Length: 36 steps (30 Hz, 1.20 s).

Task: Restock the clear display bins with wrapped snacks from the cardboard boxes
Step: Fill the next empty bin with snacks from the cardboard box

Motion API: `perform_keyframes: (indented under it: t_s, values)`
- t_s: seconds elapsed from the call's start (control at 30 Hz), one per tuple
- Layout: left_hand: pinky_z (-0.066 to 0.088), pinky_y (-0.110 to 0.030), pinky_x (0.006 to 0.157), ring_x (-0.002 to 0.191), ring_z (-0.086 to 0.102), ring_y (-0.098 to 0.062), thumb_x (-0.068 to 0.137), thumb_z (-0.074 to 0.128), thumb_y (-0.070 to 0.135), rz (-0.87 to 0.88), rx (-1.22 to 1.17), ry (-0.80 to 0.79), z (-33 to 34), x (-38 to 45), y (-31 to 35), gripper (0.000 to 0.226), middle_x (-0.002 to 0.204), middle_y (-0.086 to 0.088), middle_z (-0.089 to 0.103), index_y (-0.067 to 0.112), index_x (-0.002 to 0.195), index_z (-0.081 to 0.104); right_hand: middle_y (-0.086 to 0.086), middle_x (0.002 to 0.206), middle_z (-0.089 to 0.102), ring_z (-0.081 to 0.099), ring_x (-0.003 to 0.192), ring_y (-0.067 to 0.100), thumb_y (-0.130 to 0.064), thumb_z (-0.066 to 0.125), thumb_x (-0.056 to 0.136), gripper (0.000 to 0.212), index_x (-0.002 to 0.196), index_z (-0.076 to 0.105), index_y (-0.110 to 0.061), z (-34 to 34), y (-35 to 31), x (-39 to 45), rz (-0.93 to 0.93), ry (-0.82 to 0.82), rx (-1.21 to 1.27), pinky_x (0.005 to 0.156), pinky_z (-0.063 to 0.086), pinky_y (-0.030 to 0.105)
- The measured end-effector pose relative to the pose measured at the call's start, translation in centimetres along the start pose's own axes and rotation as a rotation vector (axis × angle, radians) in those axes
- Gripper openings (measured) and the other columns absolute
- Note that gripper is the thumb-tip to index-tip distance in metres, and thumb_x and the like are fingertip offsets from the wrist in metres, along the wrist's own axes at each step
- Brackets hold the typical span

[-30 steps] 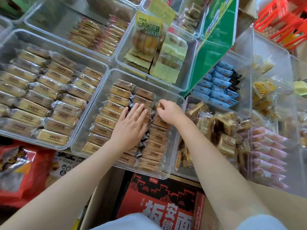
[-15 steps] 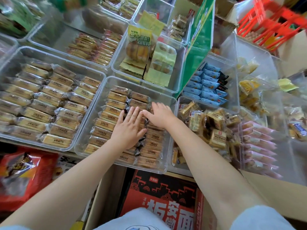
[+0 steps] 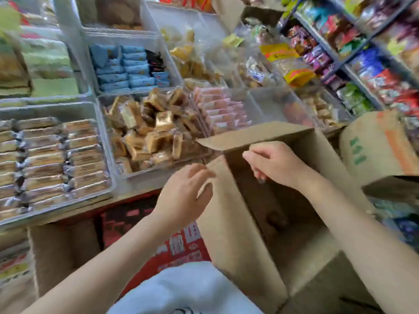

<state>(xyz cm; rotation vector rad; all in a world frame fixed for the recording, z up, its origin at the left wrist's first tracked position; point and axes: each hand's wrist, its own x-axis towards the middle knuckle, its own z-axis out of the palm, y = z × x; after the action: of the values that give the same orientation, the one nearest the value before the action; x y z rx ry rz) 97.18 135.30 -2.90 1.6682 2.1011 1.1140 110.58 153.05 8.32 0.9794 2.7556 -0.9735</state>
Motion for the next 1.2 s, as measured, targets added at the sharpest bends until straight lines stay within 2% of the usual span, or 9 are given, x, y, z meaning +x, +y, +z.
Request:
perform_keyframes:
  t_s: [0.17, 0.23, 0.37, 0.6, 0.73, 0.87, 0.97, 1.07, 1.2]
  values:
    - [0.036, -0.029, 0.100, 0.115, 0.061, -0.018, 0.100, 0.046, 0.035, 0.125, 0.008, -0.139, 5.7, 2.2, 8.0, 0.034, 0.120, -0.001, 0.067, 0.019, 0.117, 0.071, 0.000, 0.076, 0.064, 0.060, 0.074, 0.020, -0.036, 0.053, 0.099, 0.033, 0.074, 0.058, -0.015, -1.7, 12.1, -3.0, 0.245, -0.037, -0.242, 0.073, 0.051, 0.039]
    - [0.033, -0.030, 0.103, 0.115, 0.063, -0.019, 0.103, 0.047, 0.032, 0.087, 0.056, -0.171, 7.6, 3.5, 10.0, 0.031, 0.119, 0.000, 0.069, 0.020, 0.120, 0.070, -0.001, 0.096, 0.067, 0.062, 0.089, 0.023, -0.034, 0.054, 0.099, 0.022, 0.093, 0.067, -0.017, -0.9, 15.9, -2.6, 0.301, -0.179, -0.349, 0.077, 0.051, 0.038]
    - [0.046, -0.028, 0.097, 0.113, 0.065, -0.013, 0.104, 0.046, 0.036, 0.005, 0.146, -0.200, 10.7, 4.8, 12.3, 0.034, 0.123, 0.006, 0.069, 0.024, 0.129, 0.065, 0.012, 0.129, 0.061, 0.060, 0.116, 0.030, -0.019, 0.052, 0.101, 0.033, 0.131, 0.058, -0.009, 2.7, 22.7, -0.2, 0.389, -0.370, -0.473, 0.088, 0.048, 0.034]
    - [0.054, -0.026, 0.068, 0.086, 0.072, -0.013, 0.101, 0.047, 0.039, -0.069, 0.351, -0.184, 12.5, 4.8, 11.4, 0.036, 0.097, 0.004, 0.075, 0.019, 0.112, 0.075, 0.011, 0.136, 0.056, 0.058, 0.120, 0.028, -0.018, 0.047, 0.104, 0.033, 0.135, 0.054, -0.009, 8.8, 32.2, 1.4, 0.461, -0.682, -0.720, 0.094, 0.048, 0.035]
    - [0.046, -0.023, 0.066, 0.074, 0.072, -0.016, 0.099, 0.056, 0.031, -0.101, 0.351, -0.122, 12.7, 4.7, 11.1, 0.027, 0.087, 0.001, 0.075, 0.015, 0.104, 0.077, 0.009, 0.139, 0.052, 0.054, 0.124, 0.031, -0.039, 0.052, 0.102, 0.045, 0.140, 0.051, -0.015, 11.0, 35.2, 2.1, 0.466, -0.845, -0.871, 0.100, 0.048, 0.042]
    - [0.040, -0.022, 0.067, 0.070, 0.071, -0.017, 0.096, 0.056, 0.029, -0.125, 0.361, -0.075, 12.9, 4.8, 11.0, 0.025, 0.083, 0.003, 0.074, 0.017, 0.100, 0.077, 0.008, 0.141, 0.049, 0.052, 0.127, 0.030, -0.033, 0.055, 0.102, 0.043, 0.141, 0.050, -0.015, 12.9, 35.2, 3.8, 0.415, -1.010, -0.903, 0.093, 0.048, 0.037]
    - [0.041, -0.022, 0.068, 0.070, 0.070, -0.015, 0.097, 0.055, 0.030, -0.136, 0.361, -0.097, 13.0, 4.8, 11.1, 0.026, 0.085, 0.004, 0.074, 0.018, 0.101, 0.077, 0.008, 0.126, 0.059, 0.060, 0.112, 0.029, -0.047, 0.061, 0.095, 0.054, 0.136, 0.056, -0.012, 12.3, 33.7, 6.5, 0.463, -1.107, -0.671, 0.095, 0.050, 0.037]
    - [0.048, -0.024, 0.069, 0.076, 0.071, -0.015, 0.097, 0.059, 0.028, -0.130, 0.372, -0.108, 13.0, 4.8, 11.1, 0.021, 0.090, 0.003, 0.075, 0.019, 0.105, 0.076, 0.006, 0.122, 0.062, 0.065, 0.095, 0.020, -0.044, 0.056, 0.099, 0.045, 0.131, 0.056, -0.014, 10.0, 30.9, 8.8, 0.470, -0.979, -0.081, 0.081, 0.053, 0.029]
    - [0.042, -0.013, 0.078, 0.097, 0.069, -0.013, 0.096, 0.060, 0.026, -0.168, 0.305, 0.038, 12.9, 4.6, 11.4, 0.026, 0.113, 0.002, 0.071, 0.019, 0.118, 0.070, 0.024, 0.132, 0.060, 0.064, 0.114, 0.032, -0.032, 0.060, 0.095, 0.048, 0.134, 0.057, -0.004, 4.0, 25.5, 8.6, 0.228, -0.904, 0.670, 0.091, 0.053, 0.036]
